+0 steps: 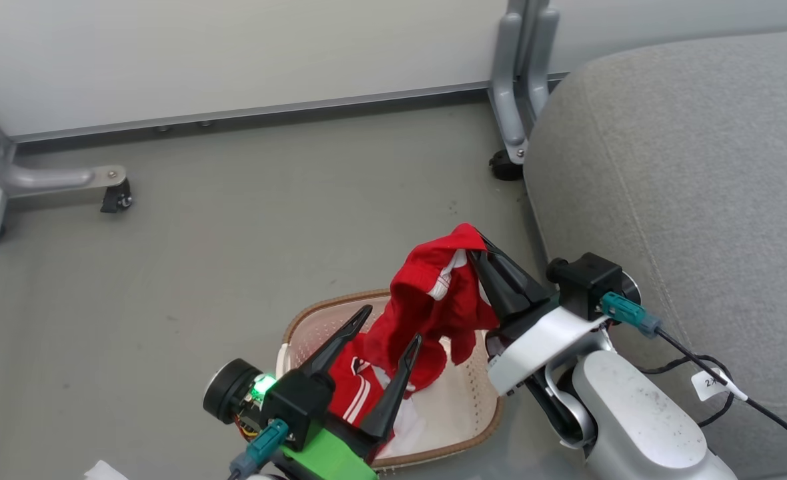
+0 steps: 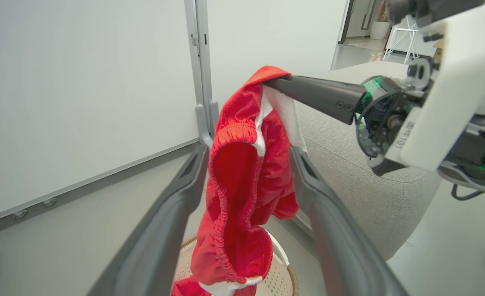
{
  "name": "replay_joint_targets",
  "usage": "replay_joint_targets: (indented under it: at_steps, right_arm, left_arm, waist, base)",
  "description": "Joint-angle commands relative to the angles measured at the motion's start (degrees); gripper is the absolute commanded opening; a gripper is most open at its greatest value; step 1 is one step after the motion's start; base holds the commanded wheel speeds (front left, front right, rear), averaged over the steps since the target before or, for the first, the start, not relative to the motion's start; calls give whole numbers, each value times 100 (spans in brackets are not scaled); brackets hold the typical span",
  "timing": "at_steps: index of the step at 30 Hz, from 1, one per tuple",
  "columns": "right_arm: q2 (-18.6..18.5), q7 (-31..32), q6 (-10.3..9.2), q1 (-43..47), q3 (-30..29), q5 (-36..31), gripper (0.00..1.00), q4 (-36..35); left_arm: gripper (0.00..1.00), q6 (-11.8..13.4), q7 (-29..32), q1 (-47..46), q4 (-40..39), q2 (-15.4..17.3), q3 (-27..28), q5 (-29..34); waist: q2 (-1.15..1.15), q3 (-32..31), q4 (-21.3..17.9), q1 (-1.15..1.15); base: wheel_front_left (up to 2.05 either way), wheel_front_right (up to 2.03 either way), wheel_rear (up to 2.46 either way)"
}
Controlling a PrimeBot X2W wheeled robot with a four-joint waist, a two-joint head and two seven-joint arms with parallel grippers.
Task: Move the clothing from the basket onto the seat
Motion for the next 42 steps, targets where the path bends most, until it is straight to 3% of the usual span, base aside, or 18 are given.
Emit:
replay_joint_targets:
  at_steps: [1, 14, 25, 32, 42]
  right_arm:
    - [13, -28, 0, 10, -31, -28, 0, 1]
    - [143, -28, 0, -103, -319, -11, 0, -110]
    - [185, -28, 0, -287, -1059, -101, 0, -287]
    - [35, -28, 0, -763, -2005, -174, 0, -411]
    - [-486, -28, 0, -1937, -3689, -451, 0, -333]
  left_arm:
    - [100, 9, 1, -25, -21, 58, 4, -11]
    - [100, -21, 109, -275, -153, 108, -72, 65]
    - [100, -124, 310, -528, -224, 150, -262, 196]
    - [100, -130, 366, -890, -376, 149, -301, 369]
    - [100, -200, 337, -1632, -602, 271, -216, 713]
  waist:
    - [0, 50, -178, 0]
    - [0, 483, -1392, 0]
    - [0, 1057, -2213, 0]
    - [0, 1668, -2229, 0]
    - [0, 2834, -1704, 0]
  base:
    - [0, 0, 0]
    - [0, 0, 0]
    - [0, 0, 0]
    - [0, 0, 0]
    - [0, 0, 0]
